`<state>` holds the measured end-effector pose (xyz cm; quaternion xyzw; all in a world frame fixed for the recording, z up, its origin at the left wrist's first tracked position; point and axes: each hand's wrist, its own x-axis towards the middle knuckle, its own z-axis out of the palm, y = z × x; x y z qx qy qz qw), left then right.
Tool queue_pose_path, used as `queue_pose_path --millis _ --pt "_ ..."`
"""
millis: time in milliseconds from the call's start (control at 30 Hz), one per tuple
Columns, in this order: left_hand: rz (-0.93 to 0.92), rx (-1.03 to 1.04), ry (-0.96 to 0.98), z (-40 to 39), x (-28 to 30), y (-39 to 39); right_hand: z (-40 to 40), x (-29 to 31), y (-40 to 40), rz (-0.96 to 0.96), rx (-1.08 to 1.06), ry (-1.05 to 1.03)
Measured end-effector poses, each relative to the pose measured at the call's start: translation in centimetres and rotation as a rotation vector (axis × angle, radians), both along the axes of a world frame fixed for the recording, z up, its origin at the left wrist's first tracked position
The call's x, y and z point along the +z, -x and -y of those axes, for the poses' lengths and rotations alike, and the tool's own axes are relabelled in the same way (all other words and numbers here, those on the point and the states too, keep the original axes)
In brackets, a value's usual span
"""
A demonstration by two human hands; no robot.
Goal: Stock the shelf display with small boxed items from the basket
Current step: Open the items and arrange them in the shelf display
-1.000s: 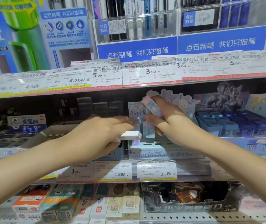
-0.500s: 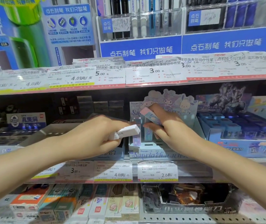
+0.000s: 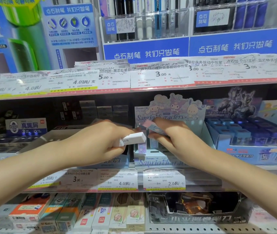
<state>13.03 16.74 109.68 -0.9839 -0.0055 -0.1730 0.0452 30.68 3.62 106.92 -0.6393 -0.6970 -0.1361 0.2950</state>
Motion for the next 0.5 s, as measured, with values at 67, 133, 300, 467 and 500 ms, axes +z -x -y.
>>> queue_pose_path --millis 67,133,300,467,500 --pt "-0.004 -0.003 -0.003 0.0 0.0 0.0 0.1 0.0 -0.3 0.021 0.003 -0.027" --pt "-0.004 -0.013 0.001 0.0 0.1 0.1 0.2 0.2 -0.7 0.05 -0.021 -0.035" --pt "0.013 -0.02 0.005 0.1 0.1 0.0 0.6 0.6 -1.2 0.029 0.003 0.016" --pt "0.021 -0.01 0.027 0.2 0.0 0.1 0.7 0.6 -0.6 0.024 0.028 0.086" --pt "0.021 -0.009 0.031 0.3 0.1 0.1 0.8 0.6 -0.5 0.027 0.028 0.098"
